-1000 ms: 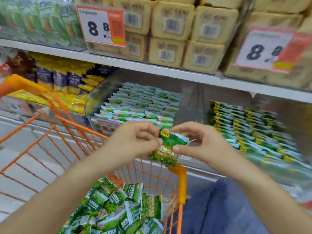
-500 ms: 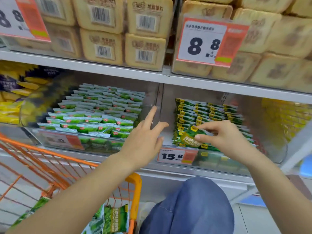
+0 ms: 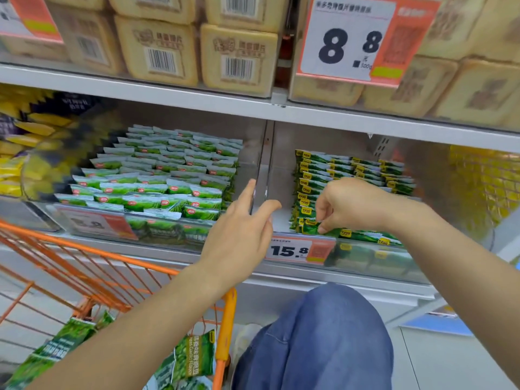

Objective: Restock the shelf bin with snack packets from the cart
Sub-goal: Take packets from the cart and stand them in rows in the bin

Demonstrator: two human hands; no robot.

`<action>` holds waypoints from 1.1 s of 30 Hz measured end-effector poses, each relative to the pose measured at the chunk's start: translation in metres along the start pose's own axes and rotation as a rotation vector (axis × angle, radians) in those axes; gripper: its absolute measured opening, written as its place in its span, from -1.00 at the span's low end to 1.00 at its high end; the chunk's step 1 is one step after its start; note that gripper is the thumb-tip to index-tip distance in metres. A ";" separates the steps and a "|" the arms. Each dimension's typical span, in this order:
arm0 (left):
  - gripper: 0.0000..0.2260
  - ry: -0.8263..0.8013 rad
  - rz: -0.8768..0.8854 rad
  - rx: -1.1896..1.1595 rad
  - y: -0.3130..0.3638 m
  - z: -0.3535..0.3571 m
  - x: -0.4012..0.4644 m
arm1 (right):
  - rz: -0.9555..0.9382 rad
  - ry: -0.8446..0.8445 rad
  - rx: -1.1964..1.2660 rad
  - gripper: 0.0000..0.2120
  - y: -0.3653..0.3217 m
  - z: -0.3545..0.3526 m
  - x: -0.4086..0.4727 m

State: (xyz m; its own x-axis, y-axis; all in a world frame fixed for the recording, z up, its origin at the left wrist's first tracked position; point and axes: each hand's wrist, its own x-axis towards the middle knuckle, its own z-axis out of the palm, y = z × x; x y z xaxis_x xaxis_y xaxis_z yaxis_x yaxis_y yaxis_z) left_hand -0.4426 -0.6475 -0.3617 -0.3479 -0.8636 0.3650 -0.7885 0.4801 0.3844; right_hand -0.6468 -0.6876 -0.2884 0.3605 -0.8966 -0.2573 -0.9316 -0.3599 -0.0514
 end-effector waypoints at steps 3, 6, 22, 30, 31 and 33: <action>-0.73 -0.002 0.000 0.003 0.000 0.001 0.000 | -0.063 -0.036 -0.093 -0.96 -0.009 -0.002 0.002; -0.73 0.001 0.005 -0.001 0.000 0.001 0.000 | -0.067 -0.097 -0.022 -0.96 -0.006 0.000 0.006; -0.73 0.037 -0.007 0.014 0.002 -0.001 -0.002 | 0.029 -0.057 0.401 -0.92 0.022 -0.005 0.001; -0.77 0.055 0.314 0.219 0.028 -0.010 0.034 | -0.017 -0.114 0.118 -0.87 0.002 0.009 0.000; -0.81 -0.094 0.265 0.230 0.036 -0.012 0.043 | -0.020 -0.112 0.111 -0.86 0.002 0.010 -0.001; -0.88 -0.350 0.158 0.250 0.050 -0.011 0.062 | -0.021 -0.097 0.117 -0.84 0.004 0.012 -0.004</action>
State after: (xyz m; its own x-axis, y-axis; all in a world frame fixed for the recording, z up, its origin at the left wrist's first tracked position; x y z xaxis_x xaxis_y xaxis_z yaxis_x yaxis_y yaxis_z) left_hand -0.4977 -0.6750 -0.3105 -0.5904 -0.8033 0.0781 -0.7950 0.5955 0.1153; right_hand -0.6529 -0.6822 -0.2987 0.3793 -0.8578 -0.3468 -0.9249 -0.3411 -0.1681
